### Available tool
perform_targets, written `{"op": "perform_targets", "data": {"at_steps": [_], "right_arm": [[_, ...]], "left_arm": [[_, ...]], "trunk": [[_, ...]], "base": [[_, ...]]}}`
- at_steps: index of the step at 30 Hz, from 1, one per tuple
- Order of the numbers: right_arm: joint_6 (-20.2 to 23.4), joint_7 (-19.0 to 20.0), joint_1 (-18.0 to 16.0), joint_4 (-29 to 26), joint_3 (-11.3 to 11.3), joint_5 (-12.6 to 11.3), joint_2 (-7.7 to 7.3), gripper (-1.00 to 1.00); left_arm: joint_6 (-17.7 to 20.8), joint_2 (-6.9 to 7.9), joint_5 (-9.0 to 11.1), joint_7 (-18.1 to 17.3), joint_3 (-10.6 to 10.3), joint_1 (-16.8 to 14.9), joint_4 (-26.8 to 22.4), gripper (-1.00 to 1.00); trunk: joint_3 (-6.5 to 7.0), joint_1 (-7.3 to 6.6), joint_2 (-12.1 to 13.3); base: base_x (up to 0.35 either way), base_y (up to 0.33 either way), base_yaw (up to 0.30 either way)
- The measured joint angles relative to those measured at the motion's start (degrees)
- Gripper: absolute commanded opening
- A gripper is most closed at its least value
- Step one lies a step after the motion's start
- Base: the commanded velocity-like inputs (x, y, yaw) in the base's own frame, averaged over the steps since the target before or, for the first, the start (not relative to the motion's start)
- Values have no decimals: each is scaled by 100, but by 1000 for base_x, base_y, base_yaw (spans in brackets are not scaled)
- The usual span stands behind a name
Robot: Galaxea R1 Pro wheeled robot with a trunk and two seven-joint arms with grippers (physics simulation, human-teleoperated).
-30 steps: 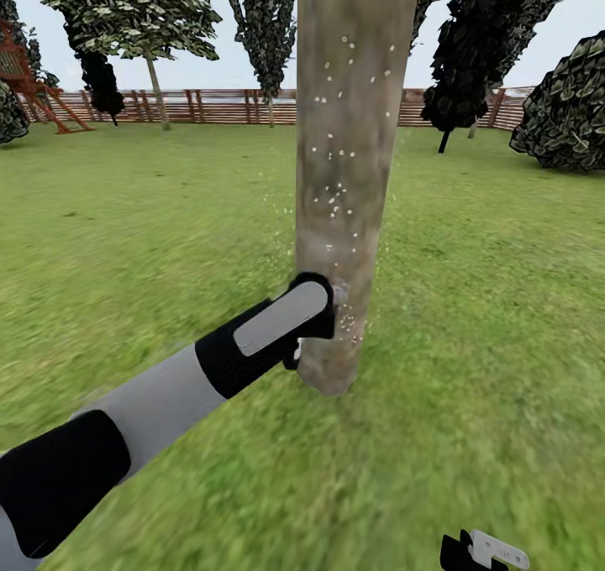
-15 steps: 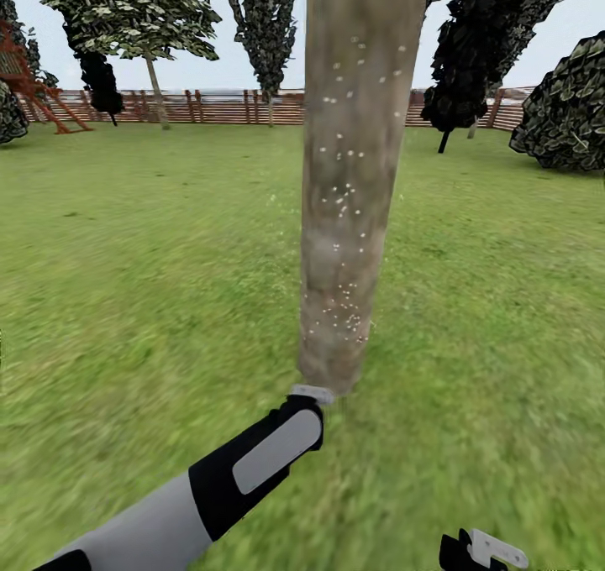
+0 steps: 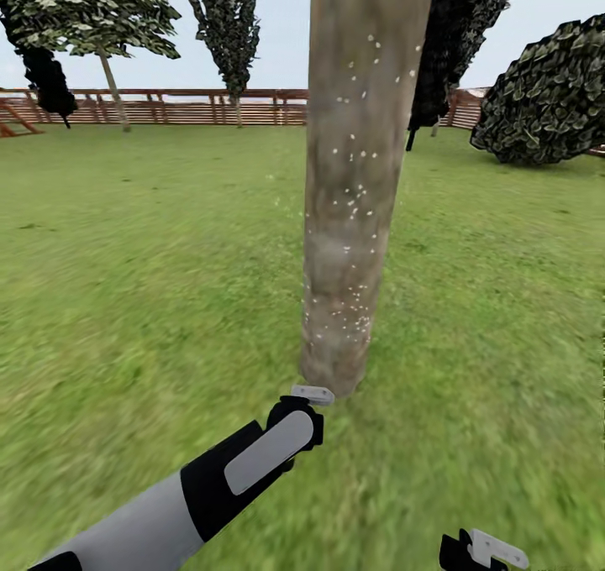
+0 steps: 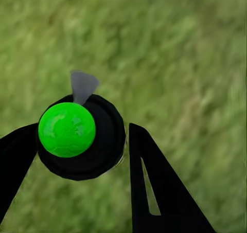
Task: In the garden, pick up the pesticide atomizer on the floor and spray pesticide onto both trees until each tree trunk is fully covered.
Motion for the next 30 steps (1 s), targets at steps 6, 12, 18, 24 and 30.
{"op": "perform_targets", "data": {"at_steps": [6,12,18,24,30], "right_arm": [[-6,0,0,-3,4,0,0,-100],[-4,1,0,-6,5,0,1,-100],[2,-6,0,-7,4,0,1,-100],[2,-7,0,-7,10,0,1,-100],[8,1,0,-7,21,0,-4,-100]], "left_arm": [[0,0,0,-1,-2,0,-1,-100],[0,3,-9,-4,-18,1,-2,-100],[0,10,-16,-6,-26,70,5,-100],[-12,37,-18,-11,-27,174,-18,-100],[14,935,-22,-562,-27,313,-579,-100]], "trunk": [[0,0,0],[0,1,0],[0,2,0],[0,2,0],[0,2,0]], "base": [[181,332,-210],[90,226,-135],[6,14,-9],[0,0,0],[0,0,0]]}}
